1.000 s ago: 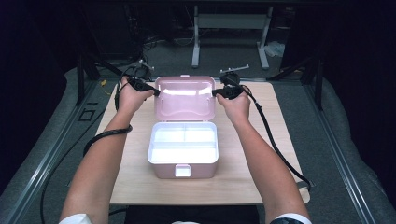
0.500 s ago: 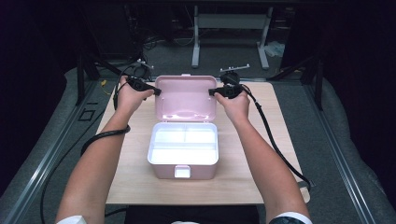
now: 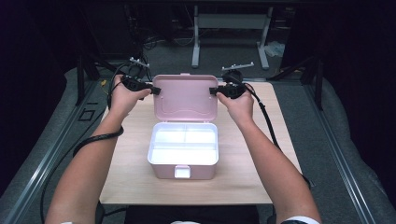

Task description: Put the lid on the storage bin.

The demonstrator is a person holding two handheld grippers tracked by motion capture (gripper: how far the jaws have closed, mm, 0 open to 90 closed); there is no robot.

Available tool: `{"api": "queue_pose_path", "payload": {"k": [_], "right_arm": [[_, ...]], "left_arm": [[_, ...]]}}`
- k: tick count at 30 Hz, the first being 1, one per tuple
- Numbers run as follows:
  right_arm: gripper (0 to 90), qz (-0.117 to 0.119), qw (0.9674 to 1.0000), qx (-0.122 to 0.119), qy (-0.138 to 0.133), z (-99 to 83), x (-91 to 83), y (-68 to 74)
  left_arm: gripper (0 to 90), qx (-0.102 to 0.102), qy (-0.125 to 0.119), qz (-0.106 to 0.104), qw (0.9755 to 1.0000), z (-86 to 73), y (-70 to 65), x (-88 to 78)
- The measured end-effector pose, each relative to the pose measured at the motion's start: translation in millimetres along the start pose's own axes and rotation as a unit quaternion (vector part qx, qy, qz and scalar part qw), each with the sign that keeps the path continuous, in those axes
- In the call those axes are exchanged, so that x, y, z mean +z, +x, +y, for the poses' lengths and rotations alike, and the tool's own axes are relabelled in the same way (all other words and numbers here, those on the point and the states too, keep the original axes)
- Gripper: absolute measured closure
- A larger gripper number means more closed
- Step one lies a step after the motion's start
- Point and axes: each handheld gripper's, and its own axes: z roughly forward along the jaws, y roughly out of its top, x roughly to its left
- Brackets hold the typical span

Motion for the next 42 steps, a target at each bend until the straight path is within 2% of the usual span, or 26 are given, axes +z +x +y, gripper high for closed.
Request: {"api": "queue_pose_path", "payload": {"k": [4, 6, 8, 9, 11, 12, 14, 19, 21, 24, 33, 36, 42], "right_arm": [[68.0, 0.009, 0.9999, -0.01, -0.001, -0.2, -11.6, 4.6], [67.2, 0.003, 0.9999, -0.014, -0.004, -0.7, -16.1, 8.3], [67.0, 0.007, 0.9998, -0.019, -0.002, -0.8, -18.5, 9.5], [66.1, 0.001, 0.9997, -0.026, -0.004, -1.5, -22.0, 12.6], [65.4, 0.002, 0.9997, -0.025, -0.004, -1.9, -23.8, 14.0], [64.7, 0.012, 0.9995, -0.03, -0.001, -2.1, -28.5, 16.2], [63.9, 0.003, 0.9993, -0.038, -0.003, -2.9, -32.5, 19.4], [59.2, 0.014, 0.9987, -0.049, 0.002, -5.0, -41.2, 25.1], [58.9, 0.01, 0.9987, -0.05, 0.001, -5.5, -42.5, 26.6], [57.8, 0.013, 0.9982, -0.058, 0.003, -7.8, -48.8, 30.0], [54.0, 0.021, 0.9969, -0.075, 0.009, -13.2, -62.2, 37.6], [53.4, 0.021, 0.9966, -0.079, 0.006, -17.2, -68.1, 41.1], [51.7, 0.022, 0.9951, -0.096, 0.002, -28.9, -79.6, 50.4]], "left_arm": [[66.2, 0.009, -0.006, -0.006, 0.9999, -0.9, -6.3, -9.3], [65.6, 0.02, -0.004, -0.005, 0.9998, -0.9, -10.8, -15.3], [65.1, 0.022, -0.006, -0.005, 0.9997, -1.2, -12.2, -16.8], [64.7, 0.025, -0.006, -0.007, 0.9997, -1.9, -14.6, -19.7], [64.4, 0.027, -0.005, -0.007, 0.9996, -2.2, -15.7, -21.6], [63.6, 0.029, -0.007, -0.011, 0.9995, -3.1, -18.2, -25.0], [62.4, 0.034, -0.007, -0.016, 0.9993, -3.9, -20.1, -28.3], [58.9, 0.039, -0.009, -0.019, 0.999, -6.8, -25.8, -34.3], [58.3, 0.042, -0.01, -0.019, 0.9989, -7.6, -26.8, -35.7], [57.2, 0.045, -0.014, -0.026, 0.9985, -12.1, -30.2, -41.3], [54.1, 0.055, -0.018, -0.029, 0.9979, -18.7, -40.2, -50.9], [50.4, 0.06, -0.021, -0.028, 0.9975, -23.4, -45.6, -54.7], [49.9, 0.073, -0.021, -0.036, 0.9965, -34.3, -55.5, -65.0]]}}
